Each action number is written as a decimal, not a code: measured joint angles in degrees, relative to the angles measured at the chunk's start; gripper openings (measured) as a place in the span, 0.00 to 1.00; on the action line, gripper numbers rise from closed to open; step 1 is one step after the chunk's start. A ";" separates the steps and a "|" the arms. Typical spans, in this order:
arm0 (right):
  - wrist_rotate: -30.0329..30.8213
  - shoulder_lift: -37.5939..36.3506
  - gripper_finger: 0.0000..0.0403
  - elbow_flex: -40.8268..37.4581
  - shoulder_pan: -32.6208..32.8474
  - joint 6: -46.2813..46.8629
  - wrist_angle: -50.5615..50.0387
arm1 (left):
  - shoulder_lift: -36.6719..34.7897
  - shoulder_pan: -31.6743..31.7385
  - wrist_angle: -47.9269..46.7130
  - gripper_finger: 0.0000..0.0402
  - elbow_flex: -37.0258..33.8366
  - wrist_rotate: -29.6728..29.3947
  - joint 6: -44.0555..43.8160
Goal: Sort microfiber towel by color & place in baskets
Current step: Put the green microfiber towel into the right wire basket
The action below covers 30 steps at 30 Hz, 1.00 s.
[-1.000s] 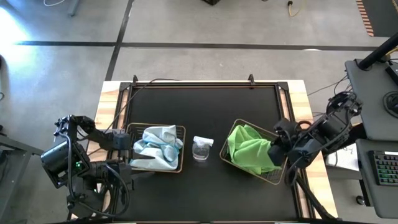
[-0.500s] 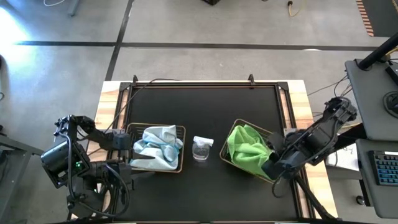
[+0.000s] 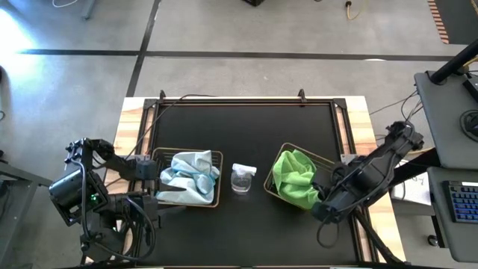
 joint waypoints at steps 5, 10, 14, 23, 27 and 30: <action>3.73 -1.09 0.02 -0.02 0.00 2.02 -0.04 | 0.00 -0.01 0.00 0.46 0.00 0.00 0.00; 4.33 -1.28 0.05 -0.03 -0.64 2.02 -0.02 | 0.00 -0.01 0.01 0.46 0.00 0.00 0.00; 5.39 -1.28 0.12 -0.08 -1.56 0.68 -0.02 | 0.00 -0.01 0.00 0.46 0.00 0.01 0.00; 7.46 -1.28 0.32 -0.10 -3.61 -3.51 -0.02 | 0.00 -0.02 0.02 0.46 0.00 0.00 -0.17; 7.43 -1.28 0.37 -0.10 -3.82 -4.83 -0.02 | 0.00 -0.02 0.00 0.46 0.00 0.02 -0.18; 7.38 -1.28 0.39 -0.10 -3.80 -6.00 -0.02 | 0.00 -0.02 0.02 0.46 0.00 0.01 -0.17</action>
